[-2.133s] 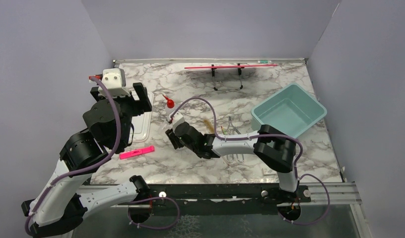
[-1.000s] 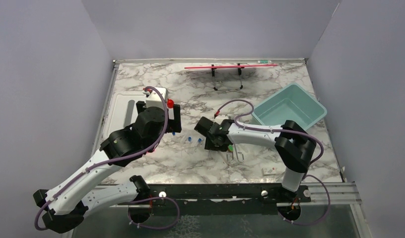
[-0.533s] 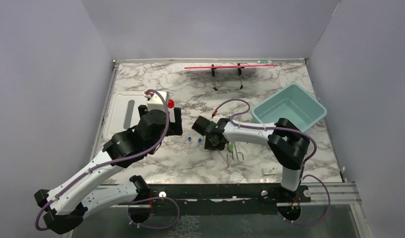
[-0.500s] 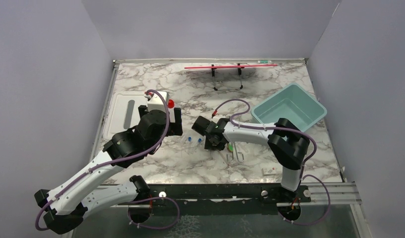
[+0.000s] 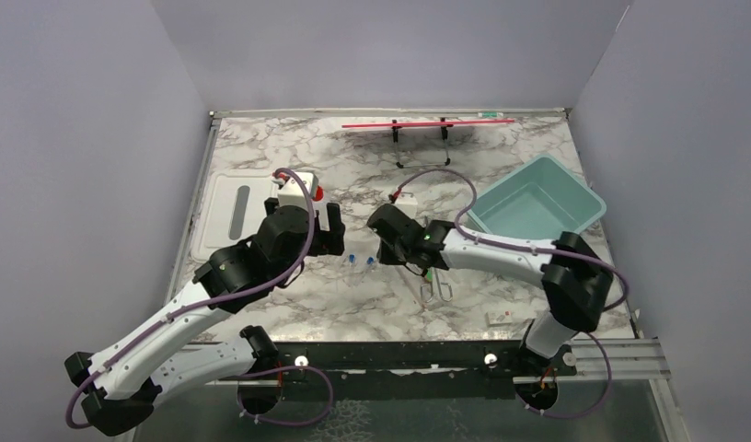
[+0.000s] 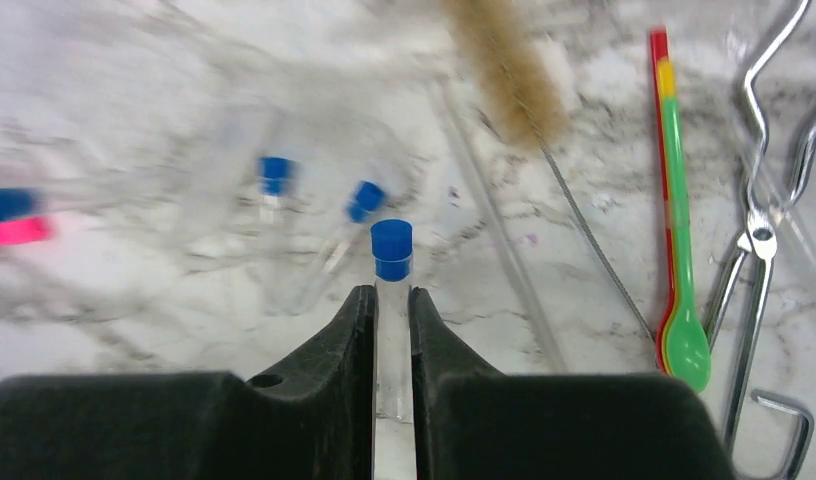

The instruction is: Organize the chemistry lab equipment

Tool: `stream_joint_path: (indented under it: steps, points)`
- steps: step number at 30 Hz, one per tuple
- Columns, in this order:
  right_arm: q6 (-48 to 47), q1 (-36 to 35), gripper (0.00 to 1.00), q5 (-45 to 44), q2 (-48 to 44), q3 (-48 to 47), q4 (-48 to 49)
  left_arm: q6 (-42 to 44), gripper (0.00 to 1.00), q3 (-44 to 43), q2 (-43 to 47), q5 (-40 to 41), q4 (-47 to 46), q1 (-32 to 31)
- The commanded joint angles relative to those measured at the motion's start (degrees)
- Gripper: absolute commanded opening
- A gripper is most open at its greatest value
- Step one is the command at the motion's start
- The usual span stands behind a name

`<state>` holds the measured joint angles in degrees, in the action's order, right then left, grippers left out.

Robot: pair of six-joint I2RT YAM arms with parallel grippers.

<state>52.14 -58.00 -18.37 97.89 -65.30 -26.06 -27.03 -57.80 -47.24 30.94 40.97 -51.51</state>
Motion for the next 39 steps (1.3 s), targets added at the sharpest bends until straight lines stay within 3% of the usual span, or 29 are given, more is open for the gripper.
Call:
stream_joint_path:
  steps: [1, 8, 15, 21, 30, 33, 37, 39]
  points:
    - [-6.8, 0.9, 0.14, -3.0, -11.2, 2.3, 12.2, -0.2, 0.88, 0.8, 1.4, -8.7, -7.2, -0.3]
    - [-9.1, 1.0, 0.15, -0.7, -24.4, 5.1, 24.2, -1.2, 0.7, 3.4, 0.5, -21.4, -20.3, -0.3]
    - [-5.9, 1.0, 0.16, 4.8, -33.1, 12.2, 37.2, -7.1, 0.63, 7.2, 0.8, -21.2, -33.3, -0.3]
    - [-4.4, 1.0, 0.16, 7.2, -34.2, 11.4, 37.2, -6.1, 0.56, 7.1, -0.9, -23.3, -33.6, -0.3]
    - [-4.2, 1.0, 0.17, 9.0, -34.9, 11.2, 36.3, -0.9, 0.21, 7.2, -1.6, -24.1, -32.5, -0.3]
    - [-4.4, 1.0, 0.24, 8.9, -35.0, 10.3, 34.1, 4.5, 0.09, 8.6, 0.0, -25.4, -34.0, -0.3]
    - [-4.4, 1.0, 0.46, 6.0, -34.7, 6.4, 25.5, 14.8, 0.05, 10.6, 3.0, -27.4, -35.9, -0.3]
    - [-5.5, 1.0, 0.5, 5.7, -34.4, 3.7, 20.9, 18.8, 0.05, 11.2, 4.4, -27.7, -36.0, -0.3]
